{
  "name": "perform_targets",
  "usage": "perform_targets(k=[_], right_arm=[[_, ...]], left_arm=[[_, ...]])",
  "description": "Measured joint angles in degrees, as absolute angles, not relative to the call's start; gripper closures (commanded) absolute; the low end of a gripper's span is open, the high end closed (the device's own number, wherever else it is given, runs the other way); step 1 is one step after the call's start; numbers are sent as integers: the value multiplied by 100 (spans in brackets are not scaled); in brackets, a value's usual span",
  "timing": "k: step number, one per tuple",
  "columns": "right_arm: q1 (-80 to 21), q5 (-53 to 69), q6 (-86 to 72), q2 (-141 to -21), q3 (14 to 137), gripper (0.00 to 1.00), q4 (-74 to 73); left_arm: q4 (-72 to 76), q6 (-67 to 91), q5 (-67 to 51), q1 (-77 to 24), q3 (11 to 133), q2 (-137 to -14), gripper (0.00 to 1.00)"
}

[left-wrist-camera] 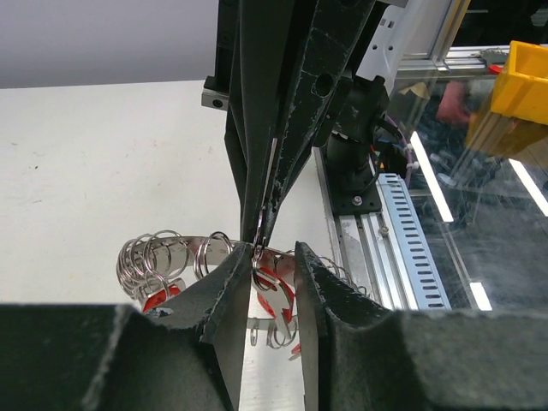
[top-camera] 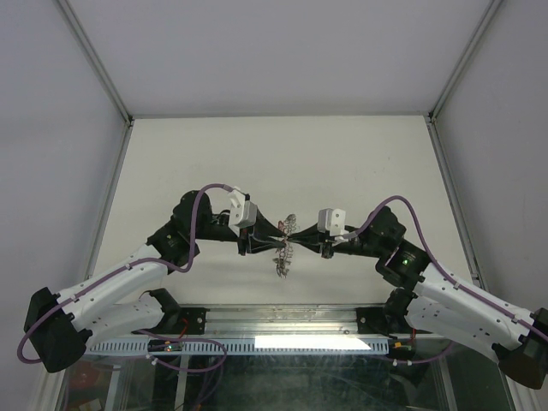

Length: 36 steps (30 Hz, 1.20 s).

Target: Put the keys on the keyring

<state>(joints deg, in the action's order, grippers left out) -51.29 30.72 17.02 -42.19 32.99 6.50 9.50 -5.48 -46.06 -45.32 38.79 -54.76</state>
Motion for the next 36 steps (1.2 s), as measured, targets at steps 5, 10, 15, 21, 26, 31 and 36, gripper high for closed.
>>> perform_targets(k=[5,10,15,21,26,31,36], right_arm=[[-5129,3089,1712,-4233,3299,100,609],[-5129,3155,1767,-4235,3299,100,556],[-5129,3225,1806,-4235,3299,100,523],[-5129,3214,1824,-4235,3299,96,408],[-5122,3072,1931,-4224,3299,87,261],[-5122,2847,2106,-4088,3299,80,51],[-5120,2598,2099,-3907,3242,75,1]], left_arm=[[947,-552,-4528,-4532,3872,-5476,85],[939,-576,-4482,-4530,3872,-5476,100],[895,-648,-4460,-4530,3872,-5476,100],[661,-775,-4438,-4532,3953,-5555,100],[3,-1092,-4278,-4534,4263,-5701,100],[-967,-1542,-3874,-4532,4497,-5745,100],[-2023,-2086,-3594,-4532,5207,-6139,100]])
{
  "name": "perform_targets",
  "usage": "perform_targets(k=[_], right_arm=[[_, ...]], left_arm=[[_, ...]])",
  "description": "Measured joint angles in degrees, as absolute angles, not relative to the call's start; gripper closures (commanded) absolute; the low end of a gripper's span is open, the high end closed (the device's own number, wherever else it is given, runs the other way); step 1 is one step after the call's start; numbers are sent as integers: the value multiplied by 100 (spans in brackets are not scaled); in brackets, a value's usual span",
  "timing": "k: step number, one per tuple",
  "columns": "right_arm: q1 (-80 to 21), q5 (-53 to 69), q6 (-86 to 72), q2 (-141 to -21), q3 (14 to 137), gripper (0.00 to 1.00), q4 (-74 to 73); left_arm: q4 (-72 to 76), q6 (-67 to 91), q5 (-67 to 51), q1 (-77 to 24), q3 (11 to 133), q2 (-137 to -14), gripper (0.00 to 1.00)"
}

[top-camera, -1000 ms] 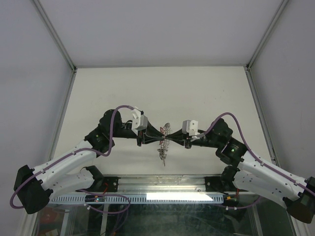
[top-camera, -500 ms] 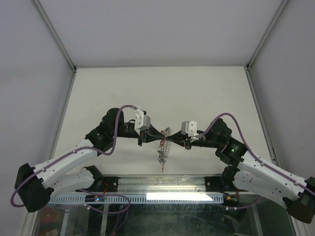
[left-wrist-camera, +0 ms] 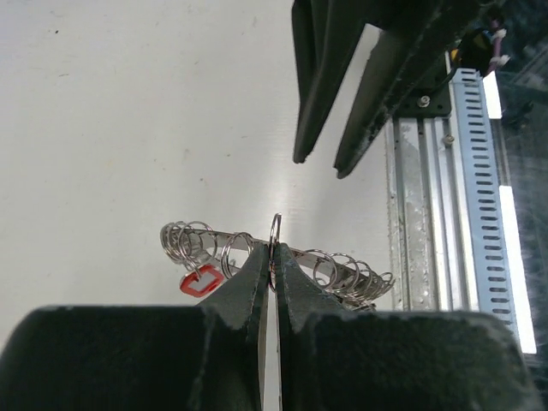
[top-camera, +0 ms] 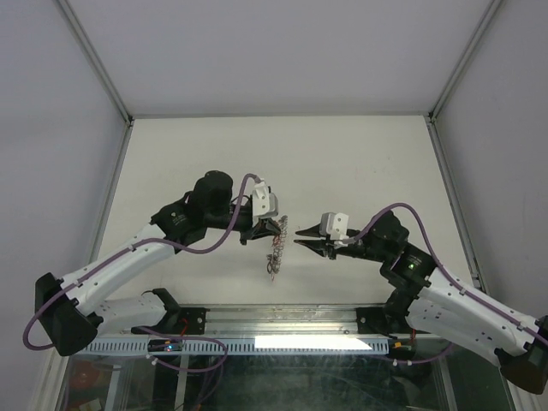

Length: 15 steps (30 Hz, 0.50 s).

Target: Put the keys on the keyring

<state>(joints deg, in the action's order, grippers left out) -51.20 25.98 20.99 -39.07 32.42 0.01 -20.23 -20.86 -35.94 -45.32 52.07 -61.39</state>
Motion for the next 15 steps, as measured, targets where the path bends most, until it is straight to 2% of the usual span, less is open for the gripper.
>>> perform_targets(k=[10,15], right_arm=[[-5111,2655,1765,-4125,2788,66,744],[-4742,3194,1212,-4346,2370,63,1653]], left_arm=[[-4274,-3170,-2733,-4888,6989,-7207,100],[-5022,-3472,-2265,-5164,7397,-7546,100]])
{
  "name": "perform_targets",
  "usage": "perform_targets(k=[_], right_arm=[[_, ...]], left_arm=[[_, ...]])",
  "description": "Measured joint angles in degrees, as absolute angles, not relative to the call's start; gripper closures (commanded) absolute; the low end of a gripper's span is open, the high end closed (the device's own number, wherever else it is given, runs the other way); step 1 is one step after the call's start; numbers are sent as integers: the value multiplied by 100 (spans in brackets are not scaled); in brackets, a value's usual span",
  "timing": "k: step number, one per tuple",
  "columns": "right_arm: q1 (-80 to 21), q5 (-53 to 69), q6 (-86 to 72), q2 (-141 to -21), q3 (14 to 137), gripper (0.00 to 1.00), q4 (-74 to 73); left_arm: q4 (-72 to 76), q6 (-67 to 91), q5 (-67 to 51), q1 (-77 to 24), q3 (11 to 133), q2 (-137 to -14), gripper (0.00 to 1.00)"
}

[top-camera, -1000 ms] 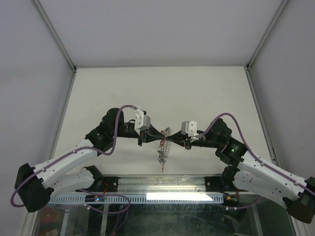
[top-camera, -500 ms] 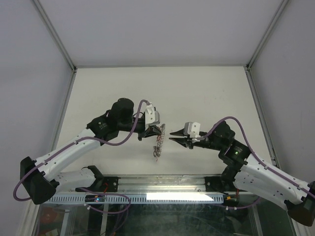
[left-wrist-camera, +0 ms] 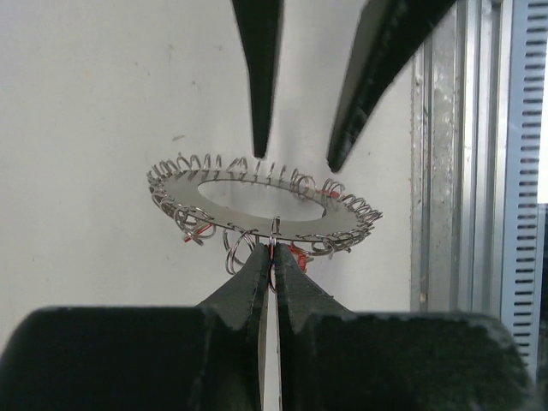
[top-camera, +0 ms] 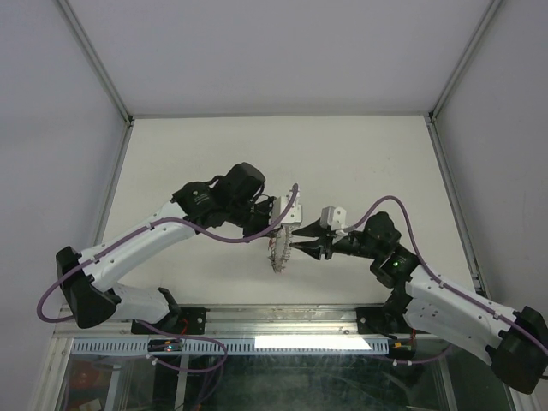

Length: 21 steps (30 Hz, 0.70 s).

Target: Put the keys on the keyring

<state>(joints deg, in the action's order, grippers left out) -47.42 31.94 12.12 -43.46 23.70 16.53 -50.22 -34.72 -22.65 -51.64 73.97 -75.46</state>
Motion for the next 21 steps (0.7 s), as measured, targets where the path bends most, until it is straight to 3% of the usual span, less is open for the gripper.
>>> perform_targets(k=[7,21], right_arm=[[-4051,3938,123,-4694,1938,59,3111],[-4062,4202,-884,-5894,1584,59,5371]], left_arm=[[-5878,-3693,-1634,-5391,7911,-7791,100],[-6768,-3887,-1009,-5782,8759,-8613,100]])
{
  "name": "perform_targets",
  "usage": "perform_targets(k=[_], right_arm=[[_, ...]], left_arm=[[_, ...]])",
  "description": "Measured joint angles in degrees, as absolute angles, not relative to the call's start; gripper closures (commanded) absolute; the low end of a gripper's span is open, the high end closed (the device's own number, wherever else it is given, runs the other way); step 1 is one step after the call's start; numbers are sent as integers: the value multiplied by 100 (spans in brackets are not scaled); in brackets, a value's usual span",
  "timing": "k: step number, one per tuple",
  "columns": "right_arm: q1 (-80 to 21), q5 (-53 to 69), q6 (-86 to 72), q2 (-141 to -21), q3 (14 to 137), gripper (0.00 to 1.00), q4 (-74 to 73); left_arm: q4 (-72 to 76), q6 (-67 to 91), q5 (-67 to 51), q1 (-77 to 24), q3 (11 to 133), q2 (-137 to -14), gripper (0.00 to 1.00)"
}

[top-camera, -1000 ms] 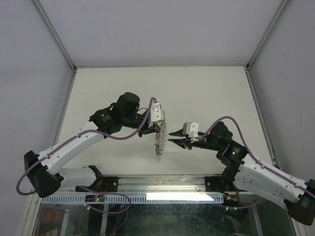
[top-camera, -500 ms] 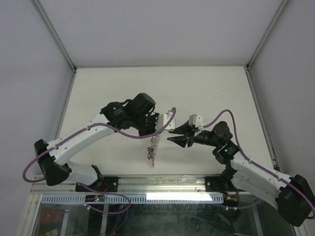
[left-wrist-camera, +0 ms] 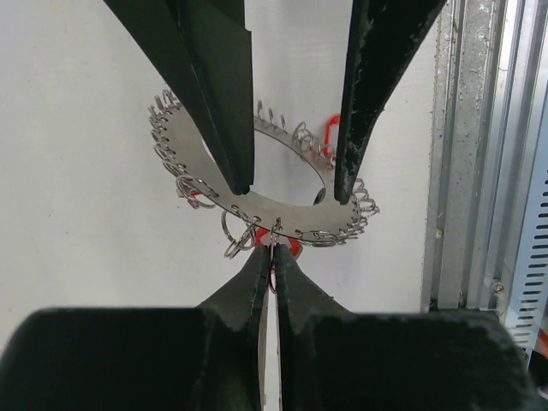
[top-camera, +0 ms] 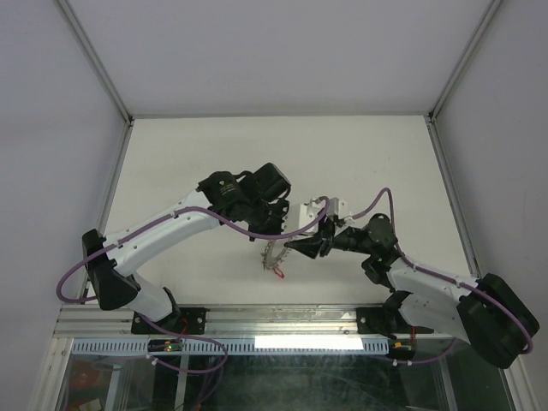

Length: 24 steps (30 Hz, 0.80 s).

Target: Put the keys on the keyring

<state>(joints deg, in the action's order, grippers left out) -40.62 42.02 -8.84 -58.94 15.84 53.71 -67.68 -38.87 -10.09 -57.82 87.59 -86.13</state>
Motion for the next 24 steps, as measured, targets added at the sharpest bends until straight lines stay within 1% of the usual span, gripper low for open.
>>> perform_targets(k=[8,14,20,24], right_arm=[[-4263,4185,-1050,-6302,1542,63,6055],[-4274,4115,-1046,-6565,1542,64,6173],[-4274,3968,-1017,-6587,1542,64,6189],[-4289,3968,-1017,-6608,1551,68,6187]], left_arm=[[-6796,-3887,-1004,-5798,8794,-8613,100],[-6796,-3887,-1009,-5822,8794,-8613,100],[-6785,-3887,-1013,-5833,8794,-8613,100],[-6768,-3887,-1041,-5859,8794,-8613,100]])
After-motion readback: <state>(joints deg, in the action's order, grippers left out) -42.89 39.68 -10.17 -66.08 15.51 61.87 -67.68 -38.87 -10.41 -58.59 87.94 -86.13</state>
